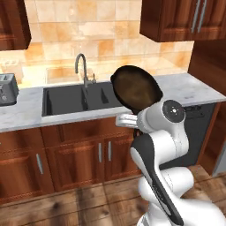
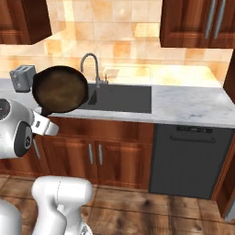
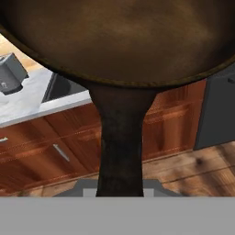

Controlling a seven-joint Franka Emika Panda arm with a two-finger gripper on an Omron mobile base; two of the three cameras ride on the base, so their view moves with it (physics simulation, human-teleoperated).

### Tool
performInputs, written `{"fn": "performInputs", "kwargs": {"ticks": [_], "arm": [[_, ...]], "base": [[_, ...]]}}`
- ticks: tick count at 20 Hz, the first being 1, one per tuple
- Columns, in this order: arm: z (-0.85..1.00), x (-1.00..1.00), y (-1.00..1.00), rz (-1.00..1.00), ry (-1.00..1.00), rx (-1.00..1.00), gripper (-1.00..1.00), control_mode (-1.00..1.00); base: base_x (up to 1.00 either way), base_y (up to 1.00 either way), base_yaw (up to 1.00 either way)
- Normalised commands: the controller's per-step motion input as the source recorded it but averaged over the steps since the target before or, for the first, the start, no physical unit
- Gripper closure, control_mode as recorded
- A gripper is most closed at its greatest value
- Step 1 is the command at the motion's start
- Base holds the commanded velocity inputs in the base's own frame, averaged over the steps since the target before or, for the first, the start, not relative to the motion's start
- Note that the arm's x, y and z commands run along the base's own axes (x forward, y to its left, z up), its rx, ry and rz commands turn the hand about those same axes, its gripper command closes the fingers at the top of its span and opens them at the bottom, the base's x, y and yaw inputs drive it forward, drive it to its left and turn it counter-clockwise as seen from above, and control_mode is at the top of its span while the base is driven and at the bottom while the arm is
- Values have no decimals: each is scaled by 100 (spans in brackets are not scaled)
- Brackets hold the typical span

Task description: Move the pot and pan from the stove into the sink.

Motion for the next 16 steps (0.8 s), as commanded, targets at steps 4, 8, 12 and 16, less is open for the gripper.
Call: {"fn": "performInputs", "kwargs": {"ticks": [4, 8, 12, 16], "arm": [[0, 0, 0, 0, 0, 0, 100, 100], [0, 0, 0, 0, 0, 0, 100, 100], [0, 0, 0, 0, 0, 0, 100, 100], [0, 0, 0, 0, 0, 0, 100, 100]], "base": [[14, 81, 10], [11, 72, 9], [9, 57, 7], [0, 6, 1]]}}
